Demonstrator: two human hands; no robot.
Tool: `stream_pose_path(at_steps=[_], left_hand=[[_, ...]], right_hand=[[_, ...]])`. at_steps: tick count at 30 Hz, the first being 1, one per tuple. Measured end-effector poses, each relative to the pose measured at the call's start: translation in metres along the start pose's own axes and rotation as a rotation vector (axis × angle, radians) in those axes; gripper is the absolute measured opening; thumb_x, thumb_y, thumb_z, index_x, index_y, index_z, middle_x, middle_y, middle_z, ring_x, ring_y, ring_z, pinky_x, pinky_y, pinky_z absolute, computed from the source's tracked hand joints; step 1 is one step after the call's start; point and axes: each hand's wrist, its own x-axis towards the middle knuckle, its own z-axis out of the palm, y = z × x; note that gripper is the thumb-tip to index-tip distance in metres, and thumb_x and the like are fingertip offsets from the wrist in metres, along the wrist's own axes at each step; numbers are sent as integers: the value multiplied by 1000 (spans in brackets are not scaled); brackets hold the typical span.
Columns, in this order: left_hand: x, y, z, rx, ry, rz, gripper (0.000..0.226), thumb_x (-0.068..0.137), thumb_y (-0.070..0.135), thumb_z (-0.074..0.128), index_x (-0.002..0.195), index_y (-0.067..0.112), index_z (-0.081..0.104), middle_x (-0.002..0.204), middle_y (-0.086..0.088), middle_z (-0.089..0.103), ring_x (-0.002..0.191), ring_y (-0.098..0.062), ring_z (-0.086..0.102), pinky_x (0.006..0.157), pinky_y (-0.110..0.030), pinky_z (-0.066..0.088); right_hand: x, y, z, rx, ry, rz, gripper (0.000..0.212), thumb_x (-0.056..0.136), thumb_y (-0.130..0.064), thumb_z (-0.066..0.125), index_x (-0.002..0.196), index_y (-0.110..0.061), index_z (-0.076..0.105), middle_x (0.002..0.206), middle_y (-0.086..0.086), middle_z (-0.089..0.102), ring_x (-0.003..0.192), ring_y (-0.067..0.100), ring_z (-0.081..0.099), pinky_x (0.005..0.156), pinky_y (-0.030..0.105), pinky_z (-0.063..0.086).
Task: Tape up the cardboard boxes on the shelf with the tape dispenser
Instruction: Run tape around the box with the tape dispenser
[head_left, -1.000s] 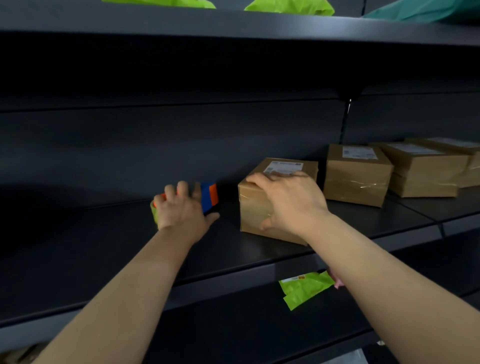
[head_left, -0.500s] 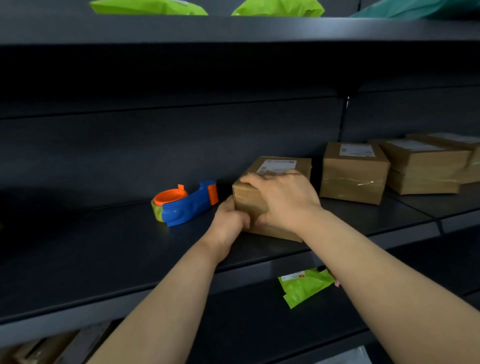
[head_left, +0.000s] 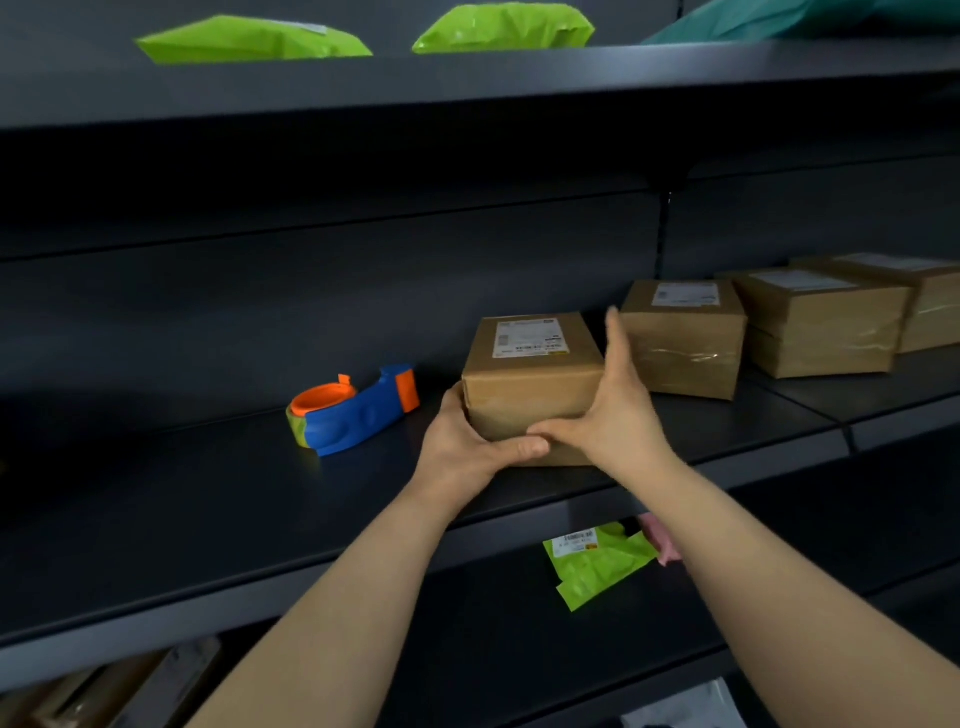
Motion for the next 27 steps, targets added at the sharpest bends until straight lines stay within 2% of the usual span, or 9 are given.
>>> stream_pose_path(at_steps=[2, 5, 10, 14, 17, 20, 23, 25, 27], left_hand=[[-1, 4, 8, 101, 92, 2, 94, 45, 42, 95, 121, 22, 43, 110, 13, 57, 104, -4, 53, 88, -22, 42], [-1, 4, 6, 192, 154, 70, 76, 61, 36, 89, 123, 20, 47, 105, 12, 55, 99, -4, 50, 81, -18, 38], [2, -9, -10, 25, 50, 55, 52, 69, 22, 85, 112, 32, 58, 112, 7, 68, 107, -8, 62, 98, -35, 49], [2, -11, -29, -128, 9, -22, 52, 78, -1, 74, 125, 17, 59, 117, 1, 69, 112, -13, 62, 105, -39, 45], [4, -13, -44, -125, 245, -105, 77, 80, -16, 62, 147, 9, 34, 143, -4, 49, 133, -19, 45, 111, -35, 36], [-11, -4, -33, -106, 296, -88, 84, 75, -1, 68, 149, 14, 33, 146, -3, 45, 134, -21, 42, 112, -38, 35], [-29, 9, -3, -125, 85, 24, 90, 65, 29, 82, 143, 28, 37, 134, 6, 55, 125, -11, 52, 110, -38, 38], [-27, 11, 7, 27, 106, 23, 114, 55, 61, 84, 148, 36, 22, 150, 7, 37, 139, -14, 34, 116, -43, 28], [-21, 11, 3, 178, 183, -100, 121, 60, 66, 78, 153, 35, 8, 160, 6, 12, 146, -19, 14, 119, -45, 17]], right_hand=[[-2, 10, 9, 24, -3, 31, 132, 62, -27, 91, 154, -29, -3, 150, 5, 39, 136, 20, 39, 113, 33, 33], [1, 25, 6, 62, -87, 20, 119, 73, -25, 84, 154, -32, -2, 147, 0, 43, 134, 17, 40, 113, 30, 31], [7, 45, -12, 167, -287, -58, 108, 79, -21, 76, 131, -74, -3, 153, -6, 36, 138, 13, 37, 116, 42, 31], [-4, 44, -26, 252, -455, -127, 91, 86, 18, 52, 132, -58, 32, 152, -5, 39, 140, 9, 35, 113, 35, 35], [-5, 35, -28, 143, -340, -177, 84, 79, 23, 39, 124, -46, 51, 135, -3, 57, 132, 11, 48, 105, 22, 42], [22, 22, -17, 8, -75, -91, 95, 78, 17, 47, 150, -41, 23, 159, -5, 22, 144, 16, 24, 112, 30, 33], [47, 13, 1, -99, -180, 35, 102, 80, 13, 51, 151, -46, 6, 163, -6, -9, 150, 23, -6, 119, 44, 20], [54, 8, 6, -222, -217, -32, 86, 80, 6, 53, 145, -44, 27, 160, 0, 9, 147, 33, 8, 118, 52, 18], [48, 1, 3, -365, -165, -165, 69, 77, 0, 55, 132, -41, 44, 144, -3, 35, 133, 30, 32, 107, 50, 32]])
